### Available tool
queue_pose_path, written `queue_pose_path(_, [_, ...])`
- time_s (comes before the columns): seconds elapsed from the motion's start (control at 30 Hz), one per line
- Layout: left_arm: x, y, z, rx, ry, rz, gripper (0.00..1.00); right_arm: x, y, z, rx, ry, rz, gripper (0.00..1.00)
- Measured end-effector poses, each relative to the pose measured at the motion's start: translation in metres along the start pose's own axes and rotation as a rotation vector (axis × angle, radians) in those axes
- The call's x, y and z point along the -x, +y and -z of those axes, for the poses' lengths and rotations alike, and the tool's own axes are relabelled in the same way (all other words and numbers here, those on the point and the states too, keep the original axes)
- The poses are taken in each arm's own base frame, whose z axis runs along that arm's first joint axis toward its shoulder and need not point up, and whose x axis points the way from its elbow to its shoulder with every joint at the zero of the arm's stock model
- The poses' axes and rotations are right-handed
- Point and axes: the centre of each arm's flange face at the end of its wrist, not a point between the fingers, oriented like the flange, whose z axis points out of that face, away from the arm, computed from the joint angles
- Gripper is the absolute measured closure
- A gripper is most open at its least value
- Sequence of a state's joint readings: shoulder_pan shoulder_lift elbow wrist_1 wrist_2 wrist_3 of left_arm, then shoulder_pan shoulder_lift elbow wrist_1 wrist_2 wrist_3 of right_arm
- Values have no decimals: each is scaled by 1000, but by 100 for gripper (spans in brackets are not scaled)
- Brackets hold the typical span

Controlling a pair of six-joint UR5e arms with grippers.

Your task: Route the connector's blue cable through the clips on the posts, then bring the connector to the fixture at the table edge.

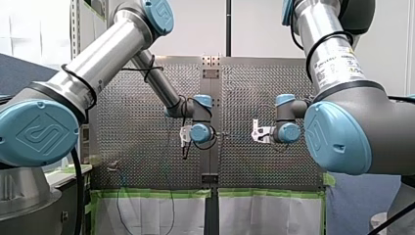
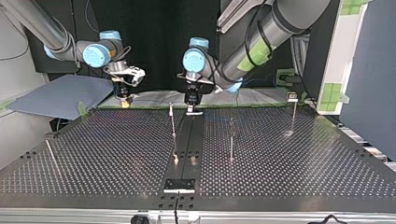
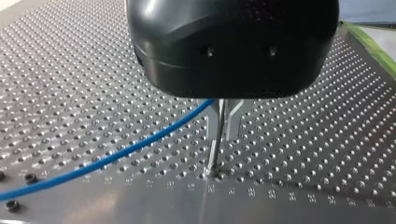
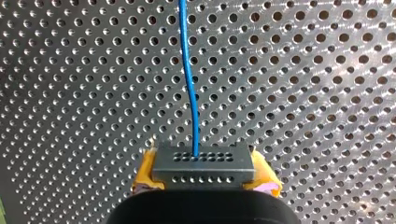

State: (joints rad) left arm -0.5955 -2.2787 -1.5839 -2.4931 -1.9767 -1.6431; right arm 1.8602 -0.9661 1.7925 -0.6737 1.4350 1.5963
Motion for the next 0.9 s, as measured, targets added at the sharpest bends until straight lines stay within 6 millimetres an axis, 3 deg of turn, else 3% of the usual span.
queue_pose_path(0.6, [0,10,-7,-6,21,32,89,1,6,-1,18,-1,0,100])
queue_pose_path(0.9, [-16,13,-19,-6,51,33,89,2,6,-3,23,-3,0,100])
